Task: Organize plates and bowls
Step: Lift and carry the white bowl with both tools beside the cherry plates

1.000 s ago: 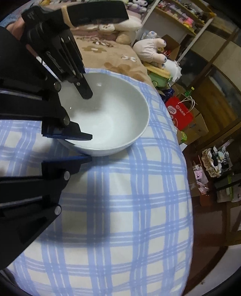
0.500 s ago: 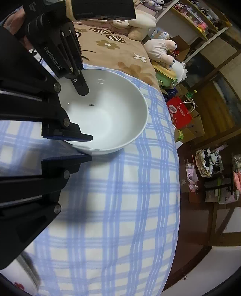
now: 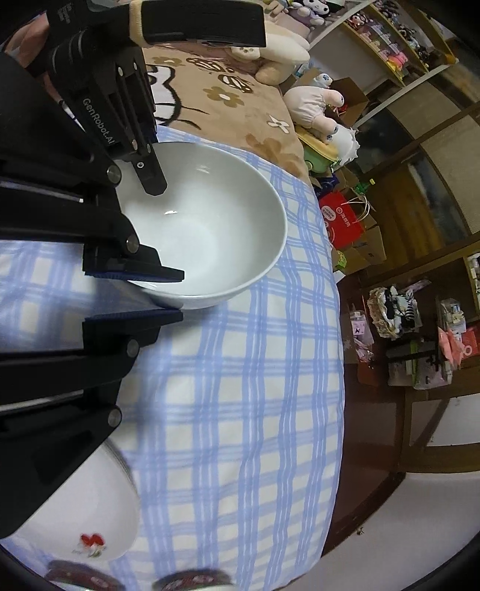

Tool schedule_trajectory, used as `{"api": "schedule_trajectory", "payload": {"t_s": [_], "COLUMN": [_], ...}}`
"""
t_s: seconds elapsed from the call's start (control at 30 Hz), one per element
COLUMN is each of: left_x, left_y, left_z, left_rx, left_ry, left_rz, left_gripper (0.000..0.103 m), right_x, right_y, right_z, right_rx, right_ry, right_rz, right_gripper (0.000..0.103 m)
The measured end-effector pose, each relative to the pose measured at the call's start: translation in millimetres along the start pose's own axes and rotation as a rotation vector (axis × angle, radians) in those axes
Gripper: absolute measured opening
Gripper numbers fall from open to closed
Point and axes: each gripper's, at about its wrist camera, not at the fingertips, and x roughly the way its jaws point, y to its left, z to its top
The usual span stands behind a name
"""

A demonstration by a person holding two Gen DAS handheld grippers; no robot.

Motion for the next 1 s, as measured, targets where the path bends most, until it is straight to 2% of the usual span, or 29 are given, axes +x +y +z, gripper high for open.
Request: {"api": "schedule_trajectory", "payload": {"t_s": [0.23,0.5,0.7,0.9,1.0], "left_x": [-8,4,31,42,48], "left_y": [-18,-27,-25,-23,-20], "left_z": [-29,-52,-63,-63,-61], "left_rx": [0.037,0.098,0.074,0.064,0.041], "left_ry": [0.018,0.087,0.175,0.193,0.21], "left_rz": [-0.003,0.007,-0.035,-0.004,-0.022], "left_gripper": [0.015,0.015,0.015,0.015,0.015], "right_x": [-18,-20,-10,8,12], "right_y": [-14,-27,-33,-33,-30], "right_z": [-31,-65,-74,-80,-84], "right_rx": [0.01,0.012,0.003,0.002,-0.024], "right_ry": [0.008,0.045,0.062,0.098,0.1], "right_rz": [-0.013,-0.052,-0.095,-0.097,-0.123], "right_gripper": [0.015,0.015,0.015,0.016,0.016]}}
